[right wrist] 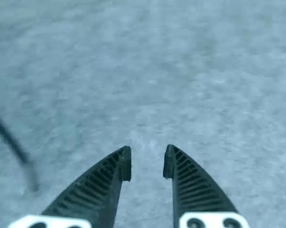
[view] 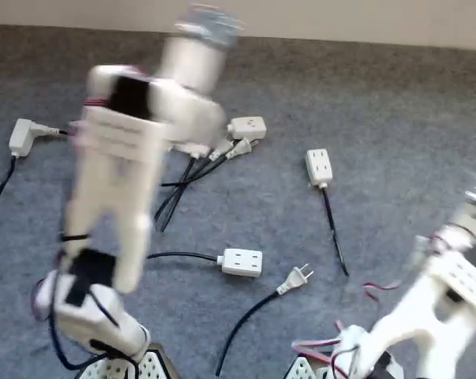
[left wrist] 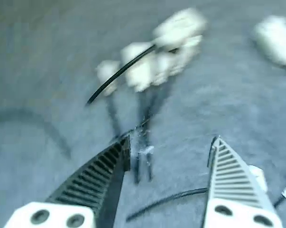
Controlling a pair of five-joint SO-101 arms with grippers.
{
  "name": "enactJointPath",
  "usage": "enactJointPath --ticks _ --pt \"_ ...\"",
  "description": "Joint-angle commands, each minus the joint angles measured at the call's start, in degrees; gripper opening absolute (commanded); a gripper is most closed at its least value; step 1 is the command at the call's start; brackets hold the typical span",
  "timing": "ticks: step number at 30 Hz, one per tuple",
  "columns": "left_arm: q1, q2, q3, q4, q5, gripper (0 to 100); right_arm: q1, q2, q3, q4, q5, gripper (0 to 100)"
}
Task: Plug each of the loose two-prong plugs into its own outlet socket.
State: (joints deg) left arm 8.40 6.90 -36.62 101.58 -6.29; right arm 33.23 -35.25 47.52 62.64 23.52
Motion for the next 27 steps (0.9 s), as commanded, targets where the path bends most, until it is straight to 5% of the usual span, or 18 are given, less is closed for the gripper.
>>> enactJointPath --ticks 1,6,11,21,27 --pt "-17.7 -7.4 18.9 0.2 4.3 28 -21.6 -1.4 -0.8 7.1 -9.4 12.4" --pt "-25.3 -7.6 38.9 -3.7 4.3 28 -43.8 -1.8 -3.4 13.4 -31.7 12.4" --pt "-27.6 -7.6 52.4 -16.6 4.7 28 -54.3 -1.7 -1.5 13.7 -53.6 12.5" --pt "-28.4 -7.6 58.1 -24.0 4.7 28 -61.0 -1.5 3.7 14.0 -54.2 12.3" --pt "-28.4 -7.6 58.7 -24.8 6.7 28 -61.1 -2.0 16.7 -1.9 -54.2 12.3"
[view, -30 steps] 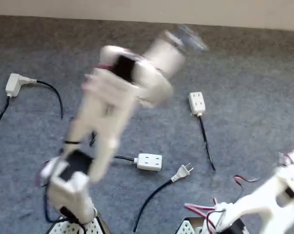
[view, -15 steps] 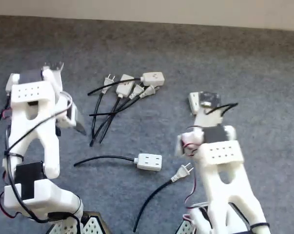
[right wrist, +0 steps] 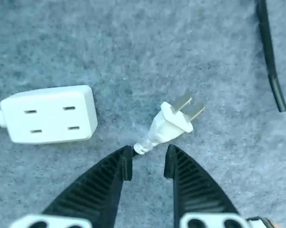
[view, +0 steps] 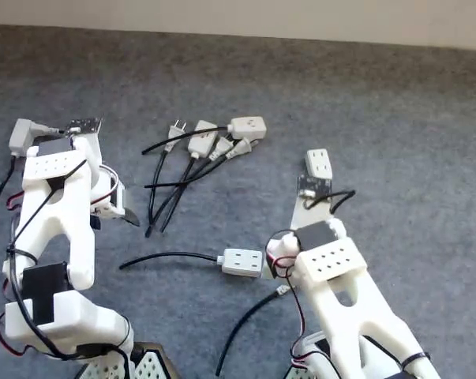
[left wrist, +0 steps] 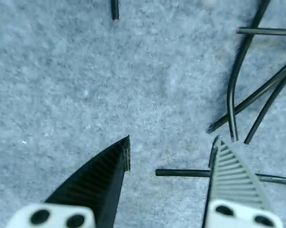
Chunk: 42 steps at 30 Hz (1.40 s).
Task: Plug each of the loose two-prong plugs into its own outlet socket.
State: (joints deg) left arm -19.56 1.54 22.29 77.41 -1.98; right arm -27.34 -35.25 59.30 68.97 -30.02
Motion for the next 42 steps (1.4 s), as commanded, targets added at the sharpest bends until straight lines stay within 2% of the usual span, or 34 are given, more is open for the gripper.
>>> enactJointPath --ticks 1,5,8,20,24,25,30,33,38,42 --pt "-0.4 -2.2 -0.3 -0.6 3.2 28 -0.5 -2.0 7.3 -11.3 -0.7 12.3" --pt "-0.4 -2.2 -0.3 -0.6 3.5 28 -0.5 -2.0 13.1 -20.4 -0.8 12.3" --pt "-0.3 -2.2 -0.2 -0.6 3.5 28 -0.5 -2.0 14.5 -23.2 -0.8 12.3" --pt "-0.1 -2.2 -0.1 -0.6 3.6 28 -0.1 -2.0 14.3 -19.8 -0.7 12.2" --pt "0.0 -2.2 -0.1 -0.6 3.8 28 3.1 -2.0 12.0 -17.3 0.8 3.9" --pt "0.0 -2.2 0.1 -0.6 3.8 28 4.7 -2.0 11.1 -17.3 2.5 0.5" --pt "0.0 -2.2 2.3 -3.9 3.9 28 14.2 -2.0 5.3 -17.5 11.6 0.5" --pt "0.0 -2.2 2.9 -5.0 4.0 28 18.9 -1.7 -1.5 -17.5 22.5 0.5" --pt "0.0 -2.2 2.9 -4.9 4.0 28 19.0 2.9 -17.5 -11.3 41.0 0.5" --pt "0.0 -2.2 2.9 -5.0 4.0 28 13.0 12.2 -21.7 -10.5 55.5 0.5"
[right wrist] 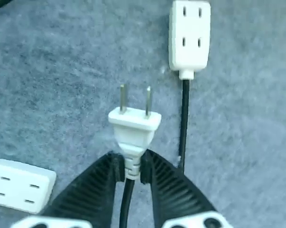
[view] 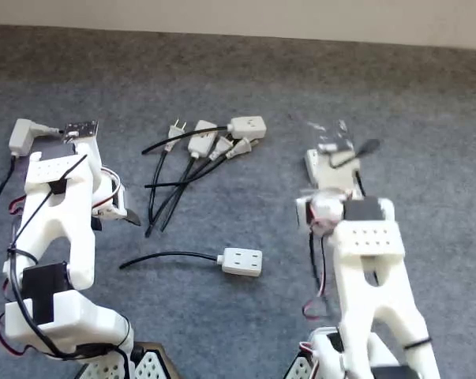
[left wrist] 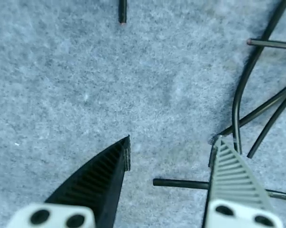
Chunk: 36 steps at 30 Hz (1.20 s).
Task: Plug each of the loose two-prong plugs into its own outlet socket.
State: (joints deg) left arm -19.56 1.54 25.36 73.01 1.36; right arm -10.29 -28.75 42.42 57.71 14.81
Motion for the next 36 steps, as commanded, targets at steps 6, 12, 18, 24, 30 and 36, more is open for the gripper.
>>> enactJointPath --ticks 6,12,18,24,30,36 --pt "0.0 -2.2 -0.2 -0.7 0.6 28 -10.8 19.6 -4.7 0.4 18.7 0.5" --pt "1.2 -2.2 0.7 -0.7 0.6 28 -10.0 19.3 2.2 -8.9 11.5 0.5" --pt "1.2 -2.2 1.3 -2.5 0.6 28 -7.8 12.3 12.6 -14.5 8.6 0.5" --pt "1.8 -2.2 1.4 -3.2 0.6 28 -4.0 10.5 14.3 -14.5 8.0 0.6" --pt "2.5 -2.2 1.5 -2.9 0.6 28 -5.7 10.3 15.3 -14.1 3.1 0.7" --pt "2.4 -2.2 2.8 -3.3 0.6 28 -5.3 10.4 15.4 -13.0 1.7 14.1"
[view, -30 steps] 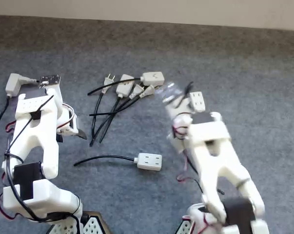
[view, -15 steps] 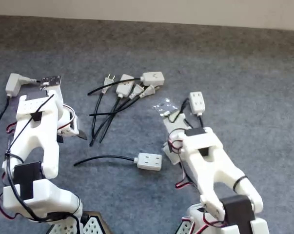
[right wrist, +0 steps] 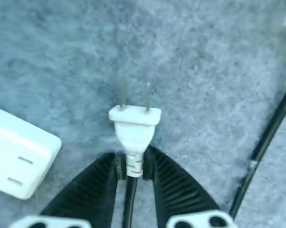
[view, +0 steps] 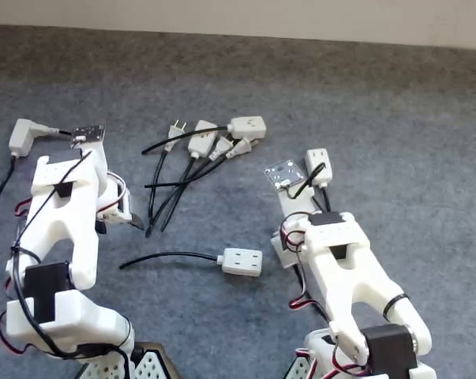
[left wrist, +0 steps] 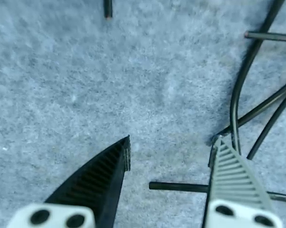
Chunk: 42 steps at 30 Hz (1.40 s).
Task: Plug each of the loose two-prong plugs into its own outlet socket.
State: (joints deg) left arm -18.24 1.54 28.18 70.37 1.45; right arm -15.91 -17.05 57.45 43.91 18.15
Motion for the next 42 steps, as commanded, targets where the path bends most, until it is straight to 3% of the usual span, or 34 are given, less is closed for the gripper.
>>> enactJointPath --ticks 1,11,15,20,24,27,33,38,42 --pt "1.1 -2.2 0.0 -0.6 0.5 28 0.3 -1.2 0.4 0.8 -2.8 16.2" --pt "0.9 -2.2 0.0 -0.6 0.5 28 0.0 -1.1 0.5 0.8 -3.9 16.8" --pt "1.0 -2.2 0.0 -0.6 0.4 28 0.0 -1.1 1.5 0.8 -4.0 1.5" --pt "4.4 -2.2 2.9 -3.9 0.1 28 0.0 -1.7 2.2 1.0 -3.8 0.5" --pt "8.1 -2.8 1.9 -4.1 -8.1 33 0.0 -2.7 -1.9 6.5 -3.6 0.6" --pt "9.5 -2.8 -6.3 4.9 -12.7 41 -0.1 -6.1 -8.1 13.9 -2.6 0.6" --pt "10.4 -2.3 -33.2 21.8 -16.3 42 -4.3 -16.7 -23.6 28.3 4.3 0.6" --pt "14.2 -2.4 -47.5 28.0 -16.2 44 -12.4 -17.5 -26.3 25.9 1.0 0.6" --pt "16.7 -2.9 -51.6 28.0 -16.1 48 -18.3 -16.2 -19.1 13.9 -2.4 0.6"
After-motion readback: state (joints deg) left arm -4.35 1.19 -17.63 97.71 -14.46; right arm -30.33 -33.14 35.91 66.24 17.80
